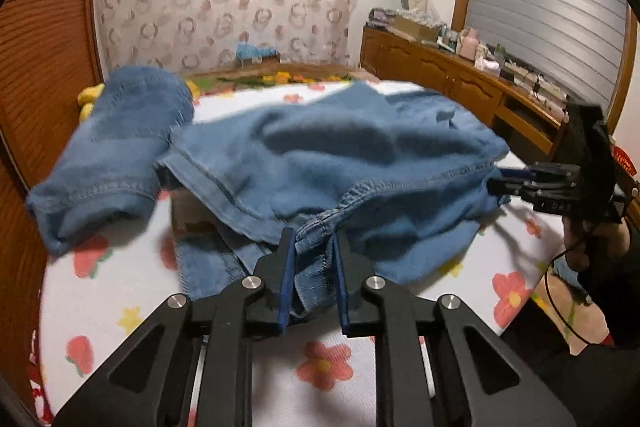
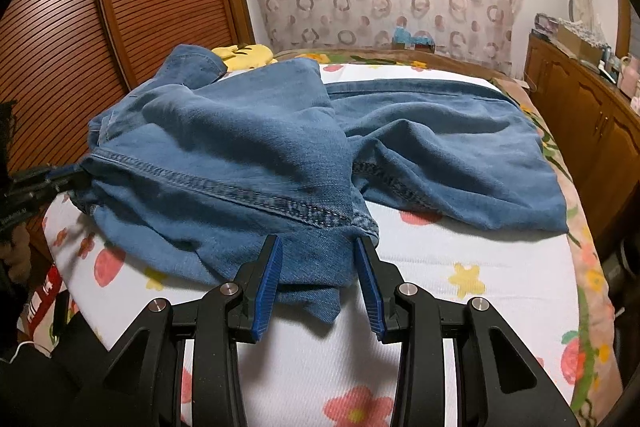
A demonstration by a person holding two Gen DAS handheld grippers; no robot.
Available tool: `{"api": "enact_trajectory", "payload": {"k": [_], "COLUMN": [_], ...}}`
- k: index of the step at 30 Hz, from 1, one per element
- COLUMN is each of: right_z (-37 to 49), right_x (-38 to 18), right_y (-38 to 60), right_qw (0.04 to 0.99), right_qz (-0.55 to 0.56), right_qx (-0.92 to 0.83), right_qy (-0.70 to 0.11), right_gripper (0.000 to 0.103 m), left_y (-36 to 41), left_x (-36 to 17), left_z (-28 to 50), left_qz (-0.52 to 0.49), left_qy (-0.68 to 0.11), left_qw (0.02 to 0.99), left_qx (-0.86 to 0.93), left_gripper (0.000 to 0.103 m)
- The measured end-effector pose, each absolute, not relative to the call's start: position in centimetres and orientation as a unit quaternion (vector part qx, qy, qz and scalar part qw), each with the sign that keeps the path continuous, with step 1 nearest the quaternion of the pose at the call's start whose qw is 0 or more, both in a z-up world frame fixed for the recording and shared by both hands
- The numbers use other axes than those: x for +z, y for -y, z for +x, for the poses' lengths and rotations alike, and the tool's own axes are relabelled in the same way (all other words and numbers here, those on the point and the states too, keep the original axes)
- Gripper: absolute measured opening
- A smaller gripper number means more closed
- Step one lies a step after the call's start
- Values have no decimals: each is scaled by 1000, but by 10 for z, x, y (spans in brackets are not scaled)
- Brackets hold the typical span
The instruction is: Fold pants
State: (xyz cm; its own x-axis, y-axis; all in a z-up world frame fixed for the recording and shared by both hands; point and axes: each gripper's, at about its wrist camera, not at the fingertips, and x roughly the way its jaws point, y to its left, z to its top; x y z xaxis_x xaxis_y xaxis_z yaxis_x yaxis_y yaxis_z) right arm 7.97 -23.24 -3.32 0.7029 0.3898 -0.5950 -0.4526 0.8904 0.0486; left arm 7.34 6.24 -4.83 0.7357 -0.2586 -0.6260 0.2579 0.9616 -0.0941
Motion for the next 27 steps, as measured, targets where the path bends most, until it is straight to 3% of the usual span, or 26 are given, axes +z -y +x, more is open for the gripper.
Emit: {"api": "enact_trajectory", "payload": {"k": [10,21,27], "right_z": [69,76,86], "right_x": [-20,-21,-38], "right_y": [234,222,218], "right_qw": [926,926,910], "right_qz": [-48,-52,-62], "right_qx": [236,260,283], "right_qy": [-290,-269,-296], "right_gripper": [39,39,39], "left_y": [-116,-109,-109], "left_x": [-6,-29,-41], "left_z": [55,63,65], "left_qz": [-17,-10,-15], "left_qy": [-282,-319,-332], "left_qw": [956,943,938], "left_qx": [-84,-92,-94], "left_gripper": [19,19,19]}}
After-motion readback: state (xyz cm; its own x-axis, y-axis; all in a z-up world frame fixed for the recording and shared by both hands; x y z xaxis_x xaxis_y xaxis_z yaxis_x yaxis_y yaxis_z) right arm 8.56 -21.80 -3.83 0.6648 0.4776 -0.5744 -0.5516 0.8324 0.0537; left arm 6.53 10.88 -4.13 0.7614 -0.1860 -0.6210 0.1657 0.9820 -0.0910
